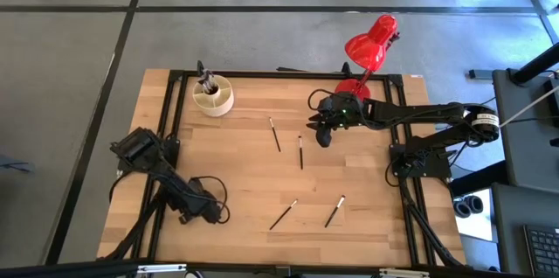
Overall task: Put items in baskets/containers
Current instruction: Put the black eyeshadow brush into the white organizer
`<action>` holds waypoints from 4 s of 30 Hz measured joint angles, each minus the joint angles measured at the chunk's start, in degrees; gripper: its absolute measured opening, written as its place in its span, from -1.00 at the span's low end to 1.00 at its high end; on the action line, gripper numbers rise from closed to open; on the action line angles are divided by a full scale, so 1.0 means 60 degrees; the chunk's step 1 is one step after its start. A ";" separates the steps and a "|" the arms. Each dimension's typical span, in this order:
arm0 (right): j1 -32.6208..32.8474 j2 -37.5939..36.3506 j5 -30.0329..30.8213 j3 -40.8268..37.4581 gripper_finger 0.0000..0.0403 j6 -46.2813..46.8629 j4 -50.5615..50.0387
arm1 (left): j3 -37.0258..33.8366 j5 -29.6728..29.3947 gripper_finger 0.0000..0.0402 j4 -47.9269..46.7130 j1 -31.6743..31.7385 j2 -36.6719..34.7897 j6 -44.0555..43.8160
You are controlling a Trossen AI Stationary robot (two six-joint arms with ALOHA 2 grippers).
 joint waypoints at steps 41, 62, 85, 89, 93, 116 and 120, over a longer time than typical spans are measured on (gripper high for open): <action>0.0011 0.0000 0.0004 0.0000 -0.36 0.0160 0.0015 | 0.1321 0.0973 -0.98 -0.0157 -0.1161 -0.0003 -0.3609; 0.0015 0.0000 0.0000 0.0000 -0.36 0.0216 0.0018 | 0.2009 -0.0142 -0.98 -0.1517 -0.0016 0.0055 -0.4611; 0.0015 0.0000 0.0000 0.0004 -0.36 0.0197 0.0015 | 0.1414 0.0051 -0.98 -0.0732 -0.0881 0.0070 -0.6502; 0.0015 0.0000 0.0000 0.0004 -0.36 0.0219 0.0015 | 0.1722 -0.0762 -0.98 -0.1213 -0.0788 0.0070 -0.6690; 0.0015 0.0000 0.0000 0.0007 -0.36 0.0219 0.0015 | 0.1708 -0.0816 -0.98 -0.1199 -0.0773 0.0073 -0.6696; 0.0015 0.0000 0.0000 0.0007 -0.36 0.0186 0.0011 | 0.0934 -0.0644 -0.98 0.0431 -0.1697 0.0006 -0.7781; 0.0015 0.0000 0.0000 0.0007 -0.36 0.0183 0.0015 | 0.1060 -0.1024 -0.98 0.0406 -0.1299 0.0030 -0.7611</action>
